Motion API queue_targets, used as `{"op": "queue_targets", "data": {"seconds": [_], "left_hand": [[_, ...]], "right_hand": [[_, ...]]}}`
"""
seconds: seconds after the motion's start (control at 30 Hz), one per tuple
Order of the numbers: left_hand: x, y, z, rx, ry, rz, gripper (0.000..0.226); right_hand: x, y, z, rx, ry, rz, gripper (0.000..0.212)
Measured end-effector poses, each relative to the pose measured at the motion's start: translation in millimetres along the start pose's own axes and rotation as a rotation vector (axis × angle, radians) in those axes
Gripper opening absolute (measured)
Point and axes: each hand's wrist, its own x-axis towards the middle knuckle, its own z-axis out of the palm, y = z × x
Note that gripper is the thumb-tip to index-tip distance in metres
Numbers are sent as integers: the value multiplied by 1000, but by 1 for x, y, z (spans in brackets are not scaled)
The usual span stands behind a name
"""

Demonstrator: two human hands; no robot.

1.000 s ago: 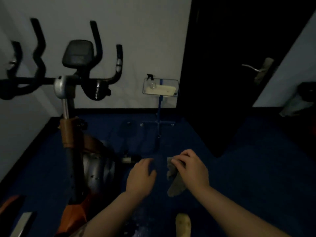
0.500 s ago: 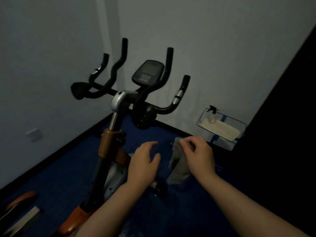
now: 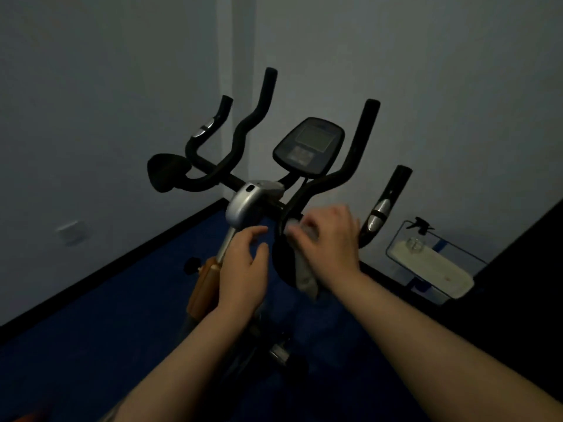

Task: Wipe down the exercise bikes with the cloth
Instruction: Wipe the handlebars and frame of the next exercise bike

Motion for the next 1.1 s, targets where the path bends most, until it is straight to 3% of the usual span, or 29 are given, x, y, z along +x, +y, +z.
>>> {"op": "queue_targets", "data": {"seconds": [0.2,0.37,0.57,0.7,0.8,0.9,1.1], "left_hand": [[10,-29,28,-184,-58,-66,24],[14,-34,26,-256,-66,-24,23],[8,-37,33,-238,-47,-29,26],[12,-30,35,-344,-7,-71,23],[14,-27,35,-436,67,-154,24],[13,-29,37,-398,113,-174,25],[5,-29,44,-410,177,-185,25]], "right_hand": [[-37,23,1,-82,-162,-218,28],[-21,16,7,-97,-234,-239,27],[-11,29,-12,-41,-424,-597,17],[19,20,-1,54,-328,-539,23],[11,23,-1,0,-449,-574,17],[3,40,-15,-30,-586,-699,26],[15,26,-4,49,-463,-629,15]]}}
